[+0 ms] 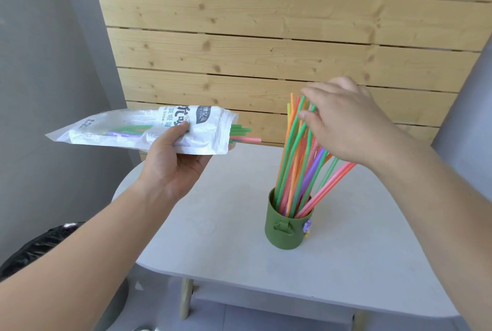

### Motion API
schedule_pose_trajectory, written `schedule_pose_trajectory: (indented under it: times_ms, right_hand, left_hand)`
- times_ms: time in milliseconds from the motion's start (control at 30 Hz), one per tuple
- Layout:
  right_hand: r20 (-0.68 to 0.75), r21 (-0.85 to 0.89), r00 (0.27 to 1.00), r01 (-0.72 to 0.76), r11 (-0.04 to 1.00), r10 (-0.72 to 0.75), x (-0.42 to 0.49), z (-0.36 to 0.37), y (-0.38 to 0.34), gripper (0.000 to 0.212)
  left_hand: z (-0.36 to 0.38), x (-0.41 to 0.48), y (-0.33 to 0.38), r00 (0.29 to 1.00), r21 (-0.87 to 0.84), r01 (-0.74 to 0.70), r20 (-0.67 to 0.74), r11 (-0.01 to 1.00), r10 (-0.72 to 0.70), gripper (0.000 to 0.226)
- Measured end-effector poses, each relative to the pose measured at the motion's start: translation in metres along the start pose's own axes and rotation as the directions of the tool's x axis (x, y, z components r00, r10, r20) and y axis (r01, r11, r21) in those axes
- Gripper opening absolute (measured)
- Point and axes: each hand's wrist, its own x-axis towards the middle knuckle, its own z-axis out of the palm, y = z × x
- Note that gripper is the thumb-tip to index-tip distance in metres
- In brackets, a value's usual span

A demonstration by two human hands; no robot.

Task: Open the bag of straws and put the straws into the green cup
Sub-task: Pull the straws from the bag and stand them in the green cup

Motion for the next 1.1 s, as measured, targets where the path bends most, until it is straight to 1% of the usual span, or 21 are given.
schedule_pose_trajectory:
  times_ms: [67, 100, 167, 233, 300, 333, 400, 433, 467, 500, 567, 633, 667, 733, 800, 867, 1000, 1100]
  right_hand:
    - [0.064, -0.062, 0.998, 0.001, 0.998, 0.003, -0.002, 0.002, 0.002, 0.052]
    - [0.078, -0.054, 0.997, 0.002, 0.999, 0.002, -0.003, 0.003, 0.002, 0.056]
    - [0.046, 0.039, 0.999, -0.013, 0.999, 0.011, -0.003, 0.001, 0.002, 0.065]
    - [-0.056, 0.169, 0.998, -0.015, 0.986, 0.024, -0.003, -0.002, 0.002, 0.067]
    - [-0.209, 0.224, 0.978, 0.018, 0.974, 0.030, -0.004, -0.004, -0.002, 0.062]
    - [-0.302, 0.220, 0.953, 0.049, 0.974, 0.020, -0.006, -0.005, -0.006, 0.056]
    - [-0.474, 0.238, 0.881, 0.125, 0.963, 0.003, -0.011, -0.006, -0.016, 0.038]
    - [-0.503, 0.295, 0.864, 0.161, 0.942, 0.010, -0.015, -0.007, -0.024, 0.027]
    - [-0.488, 0.373, 0.873, 0.182, 0.910, 0.025, -0.019, -0.007, -0.033, 0.022]
    - [-0.429, 0.453, 0.902, 0.169, 0.876, 0.048, -0.022, -0.007, -0.042, 0.022]
    - [-0.226, 0.565, 0.971, 0.065, 0.823, 0.078, -0.026, -0.004, -0.058, 0.026]
    - [-0.044, 0.634, 0.994, -0.053, 0.771, 0.104, -0.027, 0.003, -0.070, 0.030]
    - [-0.004, 0.670, 0.993, -0.086, 0.737, 0.119, -0.027, 0.008, -0.073, 0.031]
    - [-0.012, 0.748, 0.988, -0.093, 0.658, 0.153, -0.026, 0.015, -0.077, 0.026]
    - [-0.043, 0.816, 0.980, -0.079, 0.572, 0.196, -0.025, 0.020, -0.079, 0.018]
    - [-0.052, 0.858, 0.970, -0.078, 0.507, 0.237, -0.023, 0.022, -0.079, 0.015]
    - [0.000, 0.895, 0.969, -0.110, 0.433, 0.246, -0.022, 0.021, -0.079, 0.019]
    - [0.060, 0.909, 0.968, -0.154, 0.388, 0.244, -0.021, 0.023, -0.077, 0.018]
  left_hand:
    - [0.001, -0.001, 0.001, 1.000, -0.008, 0.003, -0.002, 1.000, -0.003, 0.021]
    - [0.002, -0.001, 0.001, 1.000, -0.012, 0.004, -0.002, 1.000, -0.004, 0.020]
    - [0.003, -0.002, 0.002, 1.000, -0.017, 0.004, -0.005, 1.000, -0.004, 0.019]
    - [0.003, -0.002, 0.003, 1.000, -0.026, 0.005, -0.002, 1.000, -0.005, 0.018]
    - [0.005, -0.003, 0.004, 1.000, -0.041, 0.010, 0.014, 0.999, -0.010, 0.019]
    - [0.006, -0.003, 0.004, 1.000, -0.046, 0.013, 0.029, 0.999, -0.012, 0.021]
    - [0.008, -0.004, 0.004, 0.999, -0.058, 0.016, 0.050, 0.998, -0.013, 0.028]
    - [0.009, -0.005, 0.004, 0.998, -0.062, 0.015, 0.057, 0.998, -0.011, 0.033]
    - [0.011, -0.006, 0.004, 0.998, -0.066, 0.013, 0.062, 0.998, -0.009, 0.038]
    - [0.013, -0.007, 0.005, 0.997, -0.069, 0.014, 0.071, 0.998, -0.009, 0.040]
    - [0.019, -0.011, 0.004, 0.994, -0.062, 0.021, 0.105, 0.998, -0.014, 0.034]
    - [0.023, -0.013, 0.003, 0.991, -0.039, 0.021, 0.133, 0.999, -0.015, 0.034]
    - [0.025, -0.015, 0.002, 0.989, -0.026, 0.025, 0.146, 0.999, -0.021, 0.039]
    - [0.027, -0.016, 0.000, 0.984, -0.013, 0.038, 0.174, 0.999, -0.035, 0.047]
    - [0.025, -0.015, 0.000, 0.984, -0.018, 0.044, 0.176, 0.999, -0.040, 0.049]
    - [0.024, -0.013, 0.000, 0.987, -0.024, 0.041, 0.159, 0.999, -0.037, 0.050]
    - [0.023, -0.011, -0.002, 0.989, -0.024, 0.042, 0.143, 0.999, -0.038, 0.045]
    - [0.021, -0.010, -0.004, 0.987, -0.016, 0.054, 0.154, 0.998, -0.050, 0.047]
